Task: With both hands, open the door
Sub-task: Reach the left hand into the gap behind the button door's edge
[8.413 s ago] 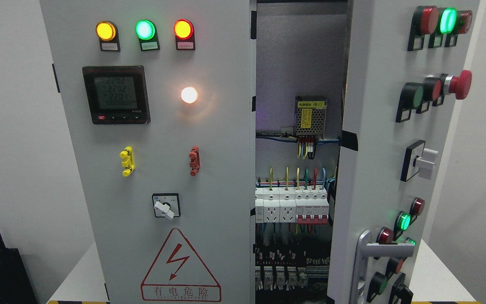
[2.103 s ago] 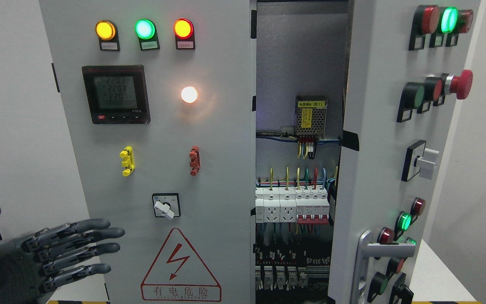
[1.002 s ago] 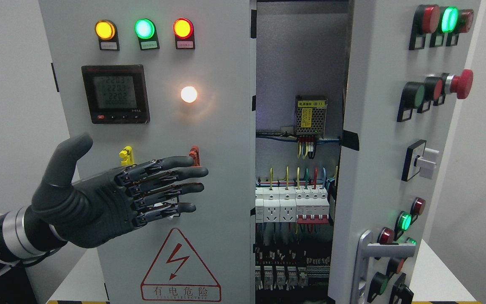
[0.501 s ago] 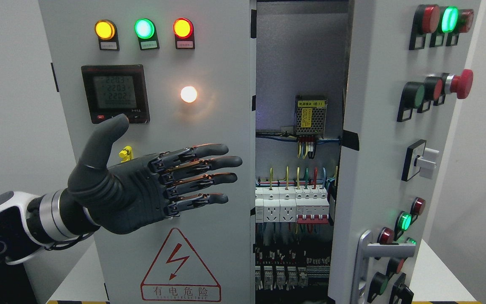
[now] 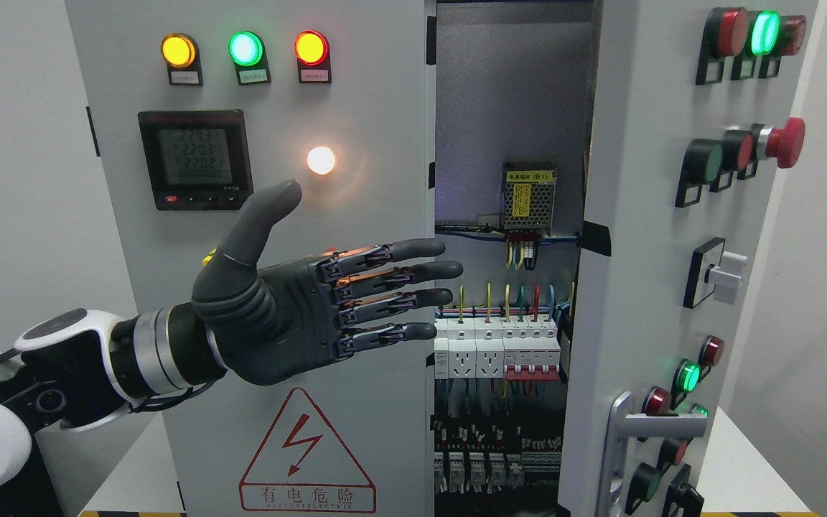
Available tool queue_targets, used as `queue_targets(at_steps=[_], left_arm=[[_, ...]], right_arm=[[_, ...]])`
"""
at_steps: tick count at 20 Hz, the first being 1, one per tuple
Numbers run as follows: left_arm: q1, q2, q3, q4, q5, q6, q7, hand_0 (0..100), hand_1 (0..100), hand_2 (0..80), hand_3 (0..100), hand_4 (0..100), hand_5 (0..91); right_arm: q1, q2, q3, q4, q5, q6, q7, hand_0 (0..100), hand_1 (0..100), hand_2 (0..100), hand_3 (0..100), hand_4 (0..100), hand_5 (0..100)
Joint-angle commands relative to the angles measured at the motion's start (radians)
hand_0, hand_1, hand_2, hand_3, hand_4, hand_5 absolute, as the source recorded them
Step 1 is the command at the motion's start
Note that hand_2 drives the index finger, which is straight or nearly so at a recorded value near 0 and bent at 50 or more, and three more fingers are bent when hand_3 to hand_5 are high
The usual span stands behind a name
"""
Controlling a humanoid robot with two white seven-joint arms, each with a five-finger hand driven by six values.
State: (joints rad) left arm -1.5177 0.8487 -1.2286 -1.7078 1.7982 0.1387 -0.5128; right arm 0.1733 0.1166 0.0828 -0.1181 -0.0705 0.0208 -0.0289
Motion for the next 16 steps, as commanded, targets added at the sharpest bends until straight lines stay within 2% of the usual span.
queue_targets(at_steps=[1,6,14,16], left_arm=[[-0.055,-0.095,-0.132,0.01,0.041,-0.013,0.014,0,0,0.0,0,3,0.0],[-0.052,-0.151,-0.132,0.011,0.041,-0.042,0.085,0,0,0.0,0,3,0.0],[-0.061,-0.226,-0.129,0.011,0.041,-0.044,0.096,0,0,0.0,0,3,0.0],[-0.061,-0.247,-0.127,0.011,0.039,-0.053,0.112,0,0,0.0,0,3,0.0]], right_arm=[[0.0,0.0,0.0,0.0,0.0,0.001,0.0,0,0,0,0,0,0],[0.0,0.0,0.0,0.0,0.0,0.001,0.001,0,0,0,0,0,0],[0.0,0.0,0.0,0.0,0.0,0.001,0.0,0,0,0,0,0,0],[0.0,0.0,0.0,0.0,0.0,0.001,0.0,0,0,0,0,0,0]])
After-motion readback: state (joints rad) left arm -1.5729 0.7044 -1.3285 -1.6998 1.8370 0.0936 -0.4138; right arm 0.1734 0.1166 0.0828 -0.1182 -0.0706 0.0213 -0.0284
